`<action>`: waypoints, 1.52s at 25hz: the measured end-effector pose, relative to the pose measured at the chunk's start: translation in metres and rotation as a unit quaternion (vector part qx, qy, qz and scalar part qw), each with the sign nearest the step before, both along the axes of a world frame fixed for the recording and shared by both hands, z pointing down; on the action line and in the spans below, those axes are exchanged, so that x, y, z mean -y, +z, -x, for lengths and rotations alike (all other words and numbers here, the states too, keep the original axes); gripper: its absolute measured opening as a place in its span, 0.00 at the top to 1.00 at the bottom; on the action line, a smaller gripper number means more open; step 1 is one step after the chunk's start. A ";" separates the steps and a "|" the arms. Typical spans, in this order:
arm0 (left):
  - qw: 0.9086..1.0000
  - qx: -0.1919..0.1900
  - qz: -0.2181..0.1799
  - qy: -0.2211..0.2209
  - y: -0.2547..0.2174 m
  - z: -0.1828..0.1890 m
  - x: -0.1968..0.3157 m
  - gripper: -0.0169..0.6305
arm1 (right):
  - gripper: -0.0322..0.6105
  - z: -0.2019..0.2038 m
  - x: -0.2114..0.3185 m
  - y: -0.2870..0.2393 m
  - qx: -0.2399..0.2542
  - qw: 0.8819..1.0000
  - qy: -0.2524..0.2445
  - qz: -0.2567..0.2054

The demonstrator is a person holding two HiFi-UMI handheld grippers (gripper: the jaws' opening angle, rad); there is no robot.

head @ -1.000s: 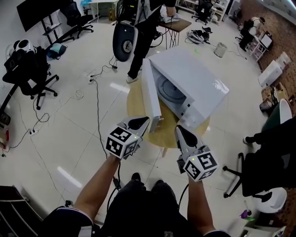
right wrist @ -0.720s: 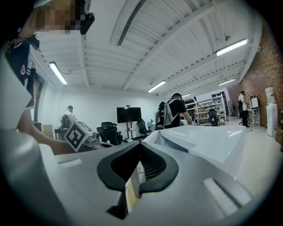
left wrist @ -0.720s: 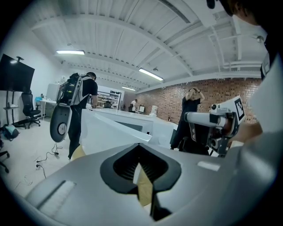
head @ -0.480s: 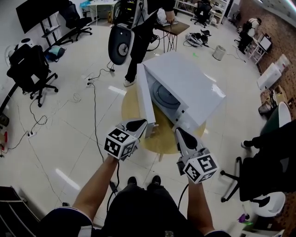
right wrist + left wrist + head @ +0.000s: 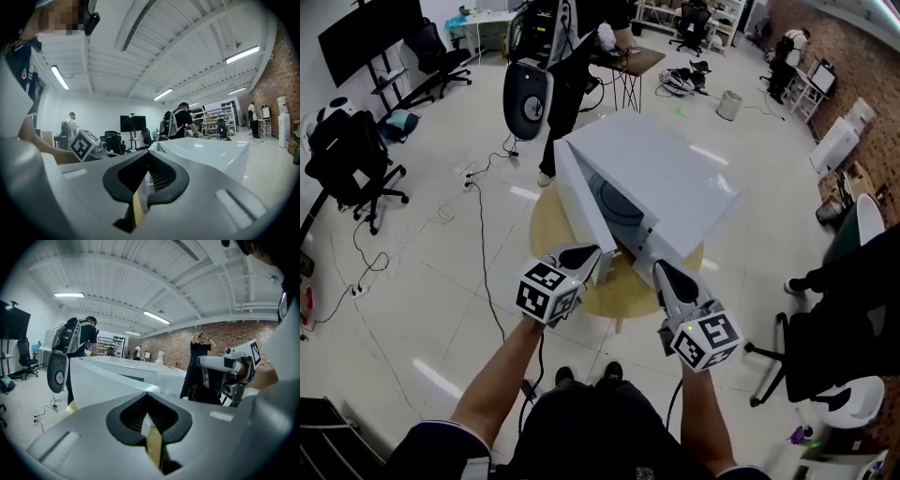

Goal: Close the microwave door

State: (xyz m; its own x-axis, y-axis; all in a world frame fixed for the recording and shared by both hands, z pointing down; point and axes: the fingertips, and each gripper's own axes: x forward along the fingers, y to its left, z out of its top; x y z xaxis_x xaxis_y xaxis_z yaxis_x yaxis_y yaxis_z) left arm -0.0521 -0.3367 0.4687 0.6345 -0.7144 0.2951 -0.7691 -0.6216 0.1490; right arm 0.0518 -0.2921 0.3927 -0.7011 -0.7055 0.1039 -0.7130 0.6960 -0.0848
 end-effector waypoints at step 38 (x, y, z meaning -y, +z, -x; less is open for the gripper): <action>0.999 0.023 0.004 0.033 0.000 -0.083 0.061 0.95 | 0.95 -0.071 0.038 0.000 -0.002 0.999 0.050 0.005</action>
State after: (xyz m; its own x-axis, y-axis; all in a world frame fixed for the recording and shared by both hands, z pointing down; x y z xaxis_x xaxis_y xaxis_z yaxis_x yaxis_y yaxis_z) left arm 0.0314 -0.3974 0.4690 0.6663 -0.6685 0.3304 -0.7320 -0.6708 0.1191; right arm 0.1224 -0.3301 0.3929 -0.6273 -0.7704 0.1142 -0.7788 0.6211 -0.0877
